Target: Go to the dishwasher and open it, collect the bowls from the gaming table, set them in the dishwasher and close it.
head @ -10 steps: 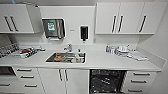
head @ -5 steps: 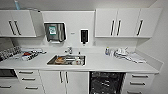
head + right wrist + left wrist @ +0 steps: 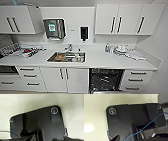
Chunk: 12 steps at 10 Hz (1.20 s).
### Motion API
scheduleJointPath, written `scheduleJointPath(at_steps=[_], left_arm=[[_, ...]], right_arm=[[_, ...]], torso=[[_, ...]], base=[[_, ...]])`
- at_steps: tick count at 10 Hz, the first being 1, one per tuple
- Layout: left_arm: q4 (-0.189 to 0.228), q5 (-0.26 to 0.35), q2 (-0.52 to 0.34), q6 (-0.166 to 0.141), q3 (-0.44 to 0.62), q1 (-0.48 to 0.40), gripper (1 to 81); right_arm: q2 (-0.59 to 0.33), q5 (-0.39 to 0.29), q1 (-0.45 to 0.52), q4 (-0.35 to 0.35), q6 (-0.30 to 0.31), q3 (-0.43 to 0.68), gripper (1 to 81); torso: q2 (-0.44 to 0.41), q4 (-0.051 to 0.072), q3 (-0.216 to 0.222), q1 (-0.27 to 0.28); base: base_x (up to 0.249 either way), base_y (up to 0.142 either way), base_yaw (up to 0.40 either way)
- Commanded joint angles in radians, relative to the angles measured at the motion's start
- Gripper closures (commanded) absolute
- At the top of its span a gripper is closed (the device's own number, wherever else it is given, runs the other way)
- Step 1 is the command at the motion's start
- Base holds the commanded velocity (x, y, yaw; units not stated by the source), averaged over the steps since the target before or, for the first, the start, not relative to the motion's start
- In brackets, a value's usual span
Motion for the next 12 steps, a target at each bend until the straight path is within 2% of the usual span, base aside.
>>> scheduleJointPath(at_steps=[1, 6, 7, 8, 11, 12], left_arm=[[0.012, 0.055, 0.024, 0.007, -0.032, -0.036, 1.0], [0.016, 0.055, 0.043, 0.007, -0.043, -0.036, 1.0], [0.018, 0.055, 0.044, 0.007, -0.043, -0.036, 1.0], [0.018, 0.055, 0.046, 0.007, -0.043, -0.036, 1.0], [0.018, 0.055, 0.059, 0.007, -0.069, -0.034, 1.0], [0.018, 0.055, 0.069, 0.007, -0.084, -0.033, 1.0]], right_arm=[[0.0, -0.067, 0.053, 0.001, -0.007, -0.025, 1.0], [0.003, -0.067, 0.05, 0.001, -0.007, -0.027, 1.0], [0.003, -0.067, 0.05, 0.001, -0.007, -0.027, 1.0], [0.003, -0.067, 0.05, 0.001, -0.007, -0.027, 1.0], [0.004, -0.067, 0.05, 0.001, -0.007, -0.027, 1.0], [0.004, -0.067, 0.05, 0.001, -0.007, -0.027, 1.0]], torso=[[0.096, 0.0, 0.059, -0.062], [0.273, 0.0, 0.148, -0.177], [0.311, 0.0, 0.155, -0.202], [0.349, 0.0, 0.122, -0.227], [0.458, 0.0, 0.135, -0.298], [0.396, 0.0, 0.175, -0.259]], base=[[0.0, 0.0, 0.0], [0.0, 0.0, 0.0], [0.0, 0.0, 0.0], [0.0, 0.0, 0.0], [0.0, 0.0, 0.0], [0.0, 0.0, 0.0]])
